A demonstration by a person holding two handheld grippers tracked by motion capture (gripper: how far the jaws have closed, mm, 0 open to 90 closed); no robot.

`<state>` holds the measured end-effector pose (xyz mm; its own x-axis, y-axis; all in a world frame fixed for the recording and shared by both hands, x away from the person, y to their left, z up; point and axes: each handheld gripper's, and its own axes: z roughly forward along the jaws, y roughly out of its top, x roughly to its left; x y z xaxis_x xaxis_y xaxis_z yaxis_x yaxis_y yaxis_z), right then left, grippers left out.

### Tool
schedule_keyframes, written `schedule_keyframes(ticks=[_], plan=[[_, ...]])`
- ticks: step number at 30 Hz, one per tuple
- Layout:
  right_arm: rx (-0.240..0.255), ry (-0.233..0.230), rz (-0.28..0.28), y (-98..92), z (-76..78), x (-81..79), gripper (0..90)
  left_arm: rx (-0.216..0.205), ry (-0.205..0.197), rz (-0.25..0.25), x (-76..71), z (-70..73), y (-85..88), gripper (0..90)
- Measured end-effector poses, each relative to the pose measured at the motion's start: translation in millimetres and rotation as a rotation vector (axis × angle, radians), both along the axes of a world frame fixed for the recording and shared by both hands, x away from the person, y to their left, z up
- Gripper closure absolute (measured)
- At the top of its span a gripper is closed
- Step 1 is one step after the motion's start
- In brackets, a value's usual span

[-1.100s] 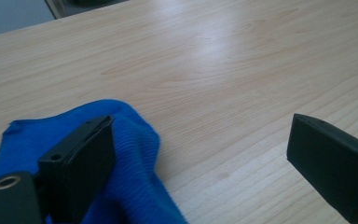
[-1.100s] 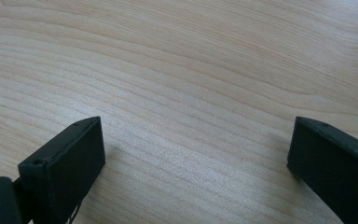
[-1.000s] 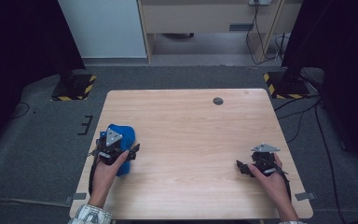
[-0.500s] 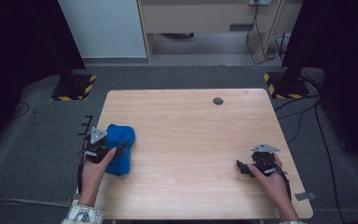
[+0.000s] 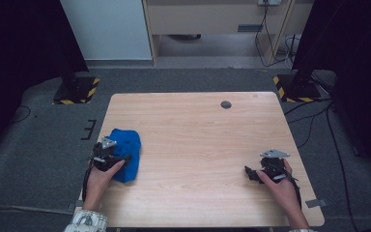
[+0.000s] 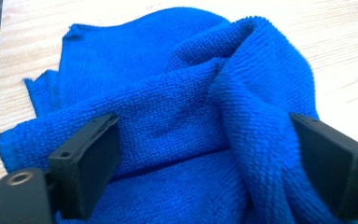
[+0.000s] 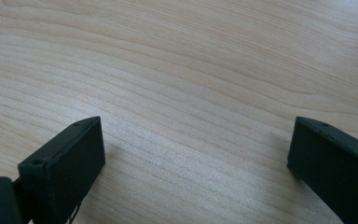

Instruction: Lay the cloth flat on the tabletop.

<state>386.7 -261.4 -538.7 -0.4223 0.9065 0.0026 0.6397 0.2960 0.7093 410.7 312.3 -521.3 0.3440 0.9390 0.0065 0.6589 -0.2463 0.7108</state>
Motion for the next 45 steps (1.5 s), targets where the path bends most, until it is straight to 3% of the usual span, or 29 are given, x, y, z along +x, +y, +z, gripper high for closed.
schedule_keyframes(ticks=[3,8,13,15,16,19,23,29,45], plan=[[0.001,0.0,0.0,0.1,0.0,0.0,3.9,-0.007,0.034,0.015,0.6,-4.8,2.1,14.7],[-0.001,-0.002,0.002,-0.1,-0.1,0.1,3.9,-0.012,0.033,0.015,-0.1,-5.4,4.3,23.4],[-0.001,0.0,0.0,0.0,0.0,0.0,3.9,-0.012,0.024,-0.003,-2.7,-3.8,6.6,41.6],[-0.001,-0.002,0.001,-0.1,-0.1,0.0,3.9,-0.019,0.025,-0.012,-3.4,-3.2,6.5,54.4],[-0.001,-0.002,0.001,-0.1,-0.1,0.0,3.9,-0.023,0.026,-0.019,-3.7,-2.8,6.3,54.4],[-0.001,-0.004,-0.001,0.2,-0.2,-0.1,3.9,-0.045,0.028,-0.032,-3.9,-2.1,6.7,68.7],[-0.002,-0.002,0.0,0.1,-0.1,-0.1,3.9,-0.073,0.016,-0.037,-5.1,0.9,7.2,72.8],[-0.002,-0.002,0.0,0.1,-0.1,-0.1,3.9,-0.115,-0.051,-0.052,-9.7,13.5,1.9,74.2],[-0.001,-0.004,0.0,0.2,-0.2,0.0,3.9,-0.129,-0.118,-0.112,-17.7,34.2,-23.3,74.3]])
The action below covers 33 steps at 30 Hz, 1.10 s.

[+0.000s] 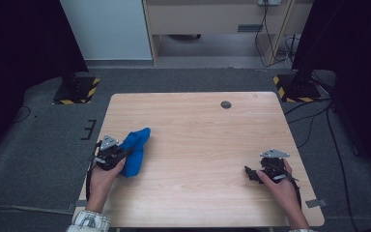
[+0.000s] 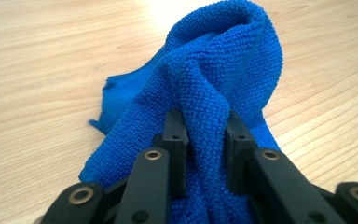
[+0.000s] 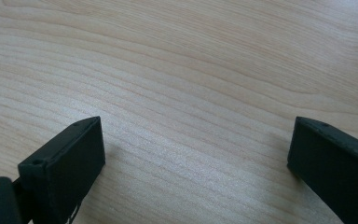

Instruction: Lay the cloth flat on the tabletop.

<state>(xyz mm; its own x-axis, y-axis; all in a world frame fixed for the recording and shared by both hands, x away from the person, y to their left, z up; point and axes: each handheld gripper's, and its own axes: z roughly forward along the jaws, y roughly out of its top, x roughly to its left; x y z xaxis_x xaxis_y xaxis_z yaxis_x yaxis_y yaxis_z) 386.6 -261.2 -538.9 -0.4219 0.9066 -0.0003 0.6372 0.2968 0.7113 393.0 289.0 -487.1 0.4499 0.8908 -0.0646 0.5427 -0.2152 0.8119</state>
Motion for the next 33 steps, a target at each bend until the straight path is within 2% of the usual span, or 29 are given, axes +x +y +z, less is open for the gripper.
schedule_keyframes(ticks=[2,9,13,16,20,25,28,33], plan=[[0.001,0.004,0.002,-0.1,0.2,0.0,3.7,0.005,-0.007,-0.01,-1.4,4.5,-4.0,74.3],[0.002,0.005,0.003,0.1,0.2,0.0,3.6,-0.028,-0.036,-0.056,-1.3,22.3,-25.9,74.4],[0.003,0.002,0.0,0.4,0.0,0.0,3.6,-0.026,-0.043,-0.106,2.7,32.2,-52.6,74.4],[0.003,0.004,0.002,0.3,0.1,0.0,3.6,0.007,-0.039,-0.153,10.2,37.3,-80.6,74.4],[0.003,0.003,0.002,0.4,0.0,0.0,3.6,0.023,-0.033,-0.201,19.4,42.1,-114.4,74.3],[0.003,0.003,0.005,0.8,0.0,-0.8,3.7,0.014,-0.018,-0.233,26.0,43.0,-145.4,74.3],[0.002,0.002,0.007,0.8,0.0,-0.9,3.7,0.019,0.005,-0.249,30.6,38.1,-167.3,74.3],[0.003,0.002,0.008,1.0,0.0,-0.9,3.7,0.019,0.015,-0.248,34.6,31.8,-183.4,74.1]])
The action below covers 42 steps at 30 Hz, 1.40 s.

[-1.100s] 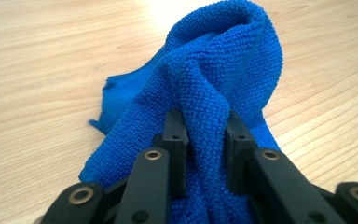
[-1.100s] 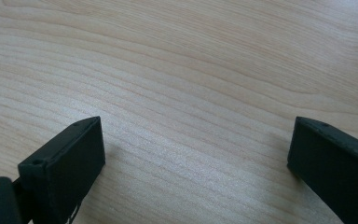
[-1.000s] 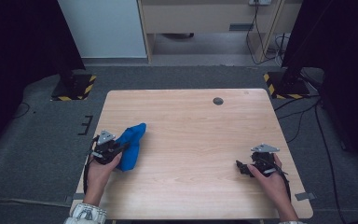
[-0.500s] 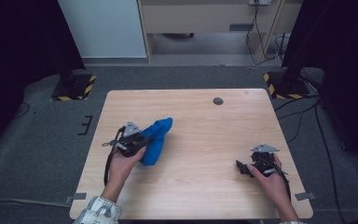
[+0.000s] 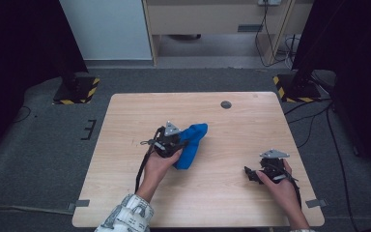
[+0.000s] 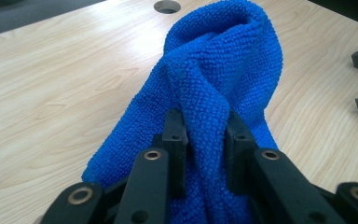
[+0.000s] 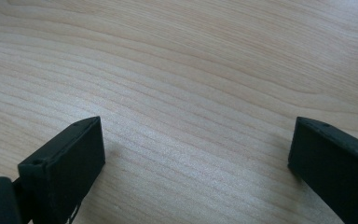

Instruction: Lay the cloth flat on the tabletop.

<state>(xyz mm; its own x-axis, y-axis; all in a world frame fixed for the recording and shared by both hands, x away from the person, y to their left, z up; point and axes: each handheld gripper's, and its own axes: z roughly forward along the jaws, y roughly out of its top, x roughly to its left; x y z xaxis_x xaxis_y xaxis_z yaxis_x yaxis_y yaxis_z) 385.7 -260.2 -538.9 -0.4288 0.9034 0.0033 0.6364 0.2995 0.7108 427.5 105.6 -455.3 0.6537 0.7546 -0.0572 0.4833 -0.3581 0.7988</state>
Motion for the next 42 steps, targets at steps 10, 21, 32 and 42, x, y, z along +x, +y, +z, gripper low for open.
schedule_keyframes(ticks=[10,21,32,42], plan=[[0.001,0.001,-0.003,0.2,0.1,-0.2,3.8,0.067,0.03,-0.021,9.9,-26.7,-33.9,73.8],[0.001,0.001,-0.002,0.3,0.1,-0.5,3.8,0.153,0.067,-0.001,19.0,-59.7,-42.2,65.4],[0.002,0.003,-0.004,0.7,0.2,-0.9,3.7,-0.004,0.0,0.005,10.4,-37.1,-24.3,14.9],[-0.019,-0.016,0.05,10.4,3.1,-5.5,12.6,-0.065,-0.089,-0.01,-17.3,-10.0,23.6,5.0]])
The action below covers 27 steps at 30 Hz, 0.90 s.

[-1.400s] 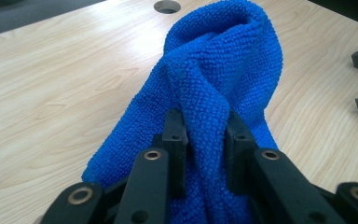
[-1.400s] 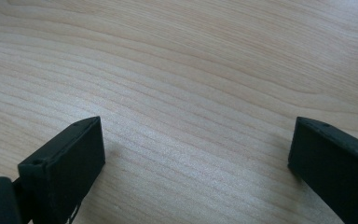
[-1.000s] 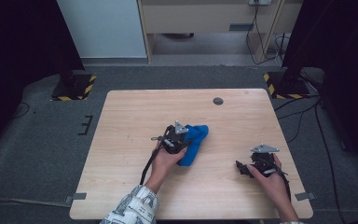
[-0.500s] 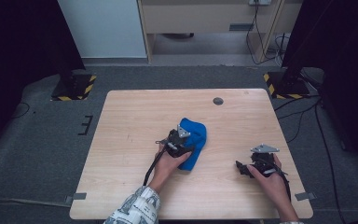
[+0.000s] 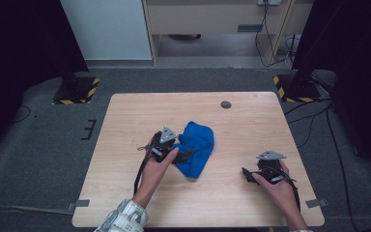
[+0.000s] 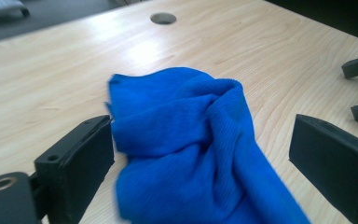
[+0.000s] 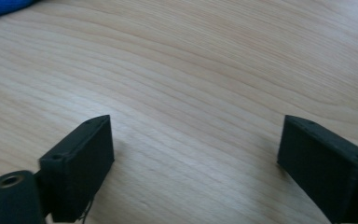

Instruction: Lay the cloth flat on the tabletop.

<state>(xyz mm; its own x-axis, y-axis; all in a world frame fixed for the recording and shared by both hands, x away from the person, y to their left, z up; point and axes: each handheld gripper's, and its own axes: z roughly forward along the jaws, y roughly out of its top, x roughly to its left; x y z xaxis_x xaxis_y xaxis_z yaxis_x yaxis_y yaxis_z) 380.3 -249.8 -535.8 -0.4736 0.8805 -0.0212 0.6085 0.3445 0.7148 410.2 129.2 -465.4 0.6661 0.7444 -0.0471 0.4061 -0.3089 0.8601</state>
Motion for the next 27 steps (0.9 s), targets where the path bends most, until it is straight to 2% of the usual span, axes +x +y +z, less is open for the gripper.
schedule_keyframes(ticks=[2,4,6,7,8,10,11,12,14,15,16,17,20,23,27], plan=[[-0.002,-0.007,0.032,7.3,2.8,-2.5,18.4,-0.01,-0.017,0.004,-7.9,-0.6,14.7,4.7],[0.003,-0.012,0.071,13.4,4.9,-4.4,31.9,-0.002,-0.023,0.014,-14.0,-4.8,27.0,6.0],[0.004,-0.026,0.109,21.1,9.9,-6.3,38.4,0.017,-0.025,0.034,-20.1,-13.7,40.2,7.4],[0.016,-0.045,0.132,26.0,15.5,-6.8,47.1,0.014,-0.016,0.043,-20.9,-16.9,43.2,7.4],[0.016,-0.045,0.132,26.0,15.5,-6.8,47.1,0.023,0.0,0.039,-21.4,-21.4,46.2,7.4],[0.033,-0.069,0.146,32.5,21.6,-8.3,54.4,0.06,-0.003,0.036,-22.6,-25.6,48.3,7.4],[0.035,-0.092,0.173,39.5,24.9,-10.5,60.3,0.074,-0.001,0.04,-22.7,-28.5,49.6,7.4],[0.035,-0.092,0.173,39.5,24.9,-10.5,60.3,0.074,-0.001,0.04,-22.7,-28.5,49.6,7.4],[0.037,-0.099,0.208,47.4,26.3,-12.8,64.6,0.08,-0.001,0.055,-21.6,-29.7,50.1,7.4],[0.038,-0.103,0.236,54.2,26.7,-14.0,69.9,0.086,0.0,0.059,-21.1,-30.2,50.3,7.4],[0.038,-0.103,0.236,54.2,26.7,-14.0,69.9,0.09,0.004,0.059,-20.9,-30.4,51.0,7.4],[0.043,-0.108,0.252,60.1,27.2,-13.4,74.6,0.084,0.011,0.06,-21.0,-31.1,52.0,7.5],[0.053,-0.11,0.26,63.9,29.0,-12.3,77.0,0.09,0.026,0.057,-21.9,-32.0,54.1,7.5],[0.08,-0.113,0.265,71.4,32.3,-10.8,80.2,0.088,0.025,0.073,-23.8,-30.5,60.3,7.5],[0.08,-0.106,0.295,84.6,33.2,-10.1,80.5,0.054,0.025,0.102,-25.5,-24.2,66.7,8.3]])
